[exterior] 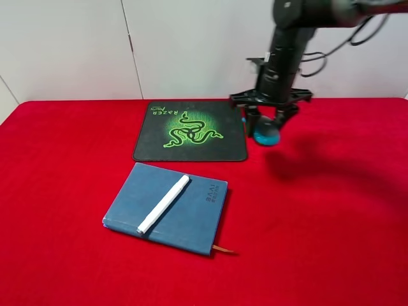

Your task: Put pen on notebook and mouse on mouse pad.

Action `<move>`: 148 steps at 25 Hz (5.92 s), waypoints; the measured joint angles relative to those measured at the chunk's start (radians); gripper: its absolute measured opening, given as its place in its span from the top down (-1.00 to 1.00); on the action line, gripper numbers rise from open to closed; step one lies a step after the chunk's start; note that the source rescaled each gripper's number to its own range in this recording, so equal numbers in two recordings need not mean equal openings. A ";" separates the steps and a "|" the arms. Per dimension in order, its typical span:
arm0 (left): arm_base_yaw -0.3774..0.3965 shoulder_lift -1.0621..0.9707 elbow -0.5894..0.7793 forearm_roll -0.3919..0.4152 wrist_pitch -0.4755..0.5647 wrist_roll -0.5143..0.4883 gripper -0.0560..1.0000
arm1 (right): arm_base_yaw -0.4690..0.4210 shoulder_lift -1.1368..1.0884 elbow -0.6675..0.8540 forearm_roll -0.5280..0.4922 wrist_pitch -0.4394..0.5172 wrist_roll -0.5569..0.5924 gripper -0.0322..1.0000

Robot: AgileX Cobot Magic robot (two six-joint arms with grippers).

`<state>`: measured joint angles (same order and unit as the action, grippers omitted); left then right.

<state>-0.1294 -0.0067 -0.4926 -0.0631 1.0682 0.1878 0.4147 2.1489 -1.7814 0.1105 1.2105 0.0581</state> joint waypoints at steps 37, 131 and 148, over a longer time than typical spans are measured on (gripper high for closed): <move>0.000 0.000 0.000 0.000 0.000 0.000 -0.94 | 0.113 0.441 -0.571 -0.011 -0.164 0.024 -0.07; 0.000 0.000 0.000 0.000 0.000 0.000 -0.94 | -0.448 -2.154 1.286 -0.052 -0.180 -0.093 -0.99; 0.000 0.000 0.000 0.000 0.000 0.000 -0.94 | -0.448 -2.154 1.286 -0.052 -0.180 -0.093 -0.99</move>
<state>-0.1294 -0.0067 -0.4926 -0.0631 1.0682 0.1878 -0.0335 -0.0051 -0.4956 0.0589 1.0309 -0.0354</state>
